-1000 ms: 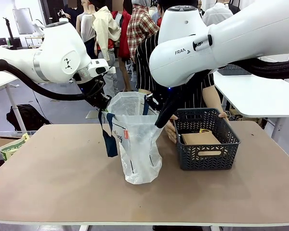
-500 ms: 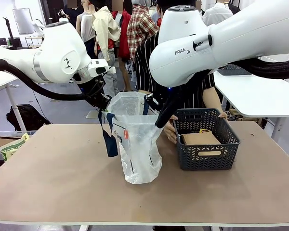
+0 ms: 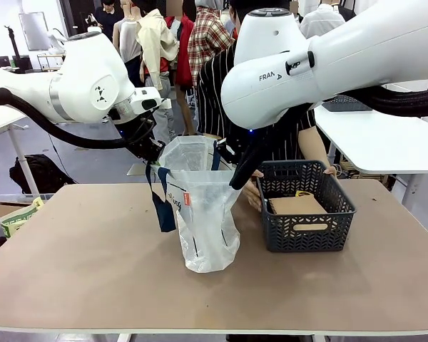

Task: Transfer purchased items from the store into the shopping bag.
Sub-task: Move the Reusable shopping bag to the right side of the table.

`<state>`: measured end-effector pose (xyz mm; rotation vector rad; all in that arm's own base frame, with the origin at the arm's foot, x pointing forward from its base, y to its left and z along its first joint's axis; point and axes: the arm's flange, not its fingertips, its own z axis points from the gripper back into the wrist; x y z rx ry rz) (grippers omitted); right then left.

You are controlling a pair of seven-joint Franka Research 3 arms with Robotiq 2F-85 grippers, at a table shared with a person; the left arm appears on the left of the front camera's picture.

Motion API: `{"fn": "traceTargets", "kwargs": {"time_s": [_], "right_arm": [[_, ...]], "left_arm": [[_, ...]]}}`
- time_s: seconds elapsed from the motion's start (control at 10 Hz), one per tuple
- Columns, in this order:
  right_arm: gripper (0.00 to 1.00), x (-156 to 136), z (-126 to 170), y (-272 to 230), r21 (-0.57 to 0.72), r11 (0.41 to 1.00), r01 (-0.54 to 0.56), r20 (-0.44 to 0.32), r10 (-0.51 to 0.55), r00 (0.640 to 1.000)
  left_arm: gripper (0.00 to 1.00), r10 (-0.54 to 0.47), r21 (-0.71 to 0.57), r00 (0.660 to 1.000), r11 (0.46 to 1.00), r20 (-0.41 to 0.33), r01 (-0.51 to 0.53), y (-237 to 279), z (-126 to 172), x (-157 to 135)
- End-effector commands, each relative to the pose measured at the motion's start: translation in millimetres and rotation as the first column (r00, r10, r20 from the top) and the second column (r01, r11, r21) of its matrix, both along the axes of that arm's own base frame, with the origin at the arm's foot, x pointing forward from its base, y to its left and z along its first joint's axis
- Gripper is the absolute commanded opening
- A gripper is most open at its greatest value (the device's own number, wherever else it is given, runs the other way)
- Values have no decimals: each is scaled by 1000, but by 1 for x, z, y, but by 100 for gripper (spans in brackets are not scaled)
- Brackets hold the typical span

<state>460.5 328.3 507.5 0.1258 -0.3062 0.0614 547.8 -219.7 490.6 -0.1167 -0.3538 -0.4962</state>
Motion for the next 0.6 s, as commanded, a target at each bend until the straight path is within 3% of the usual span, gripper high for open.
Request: {"fn": "traceTargets", "kwargs": {"time_s": [0.0,0.5], "right_arm": [[0,-2,-1,-3,8,1000,11,10,-11,1000],[0,-2,-1,-3,8,1000,11,10,-11,1000]], "left_arm": [[0,2,0,1000,1000,1,-2,1,1,0],[0,2,0,1000,1000,1,-2,1,1,0]]}}
